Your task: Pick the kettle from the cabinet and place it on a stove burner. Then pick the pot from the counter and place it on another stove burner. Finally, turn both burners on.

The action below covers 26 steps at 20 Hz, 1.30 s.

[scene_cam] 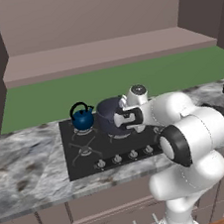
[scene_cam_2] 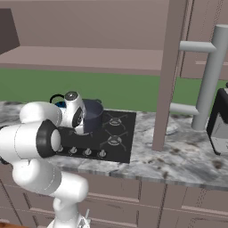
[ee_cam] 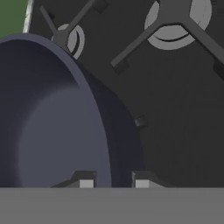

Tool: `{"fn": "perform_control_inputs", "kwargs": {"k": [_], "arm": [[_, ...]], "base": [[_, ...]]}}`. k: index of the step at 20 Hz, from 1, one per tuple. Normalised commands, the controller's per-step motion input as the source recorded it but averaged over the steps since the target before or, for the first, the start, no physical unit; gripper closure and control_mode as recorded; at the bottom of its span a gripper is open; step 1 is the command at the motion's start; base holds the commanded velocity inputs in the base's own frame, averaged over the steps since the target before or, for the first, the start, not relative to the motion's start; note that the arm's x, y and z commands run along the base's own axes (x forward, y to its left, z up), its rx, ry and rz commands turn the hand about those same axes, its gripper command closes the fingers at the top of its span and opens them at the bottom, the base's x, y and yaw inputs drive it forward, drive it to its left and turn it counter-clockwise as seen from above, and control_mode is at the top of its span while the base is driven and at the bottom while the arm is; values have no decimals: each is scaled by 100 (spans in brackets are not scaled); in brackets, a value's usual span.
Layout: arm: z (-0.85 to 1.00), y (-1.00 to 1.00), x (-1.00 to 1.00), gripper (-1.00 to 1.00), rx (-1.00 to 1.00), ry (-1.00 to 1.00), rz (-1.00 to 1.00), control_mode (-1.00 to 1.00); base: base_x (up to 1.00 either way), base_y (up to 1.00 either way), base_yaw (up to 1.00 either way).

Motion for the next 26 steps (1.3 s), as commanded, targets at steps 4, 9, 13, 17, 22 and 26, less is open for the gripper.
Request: {"fn": "perform_control_inputs", "kwargs": {"k": [4, 9, 13, 17, 22, 26], "arm": [[0, 2, -3, 100, 0, 0, 0, -100], [0, 3, 5, -100, 0, 0, 0, -100], [0, 0, 0, -100, 0, -1, 0, -100], [0, 1, 0, -100, 0, -2, 0, -100], [4, 2, 0, -100, 0, -3, 0, -100], [14, 0, 0, -100, -1, -2, 0, -100]], "base": [[0, 0, 0], [0, 0, 0], [0, 0, 0], [0, 0, 0], [0, 0, 0], [0, 0, 0]]}}
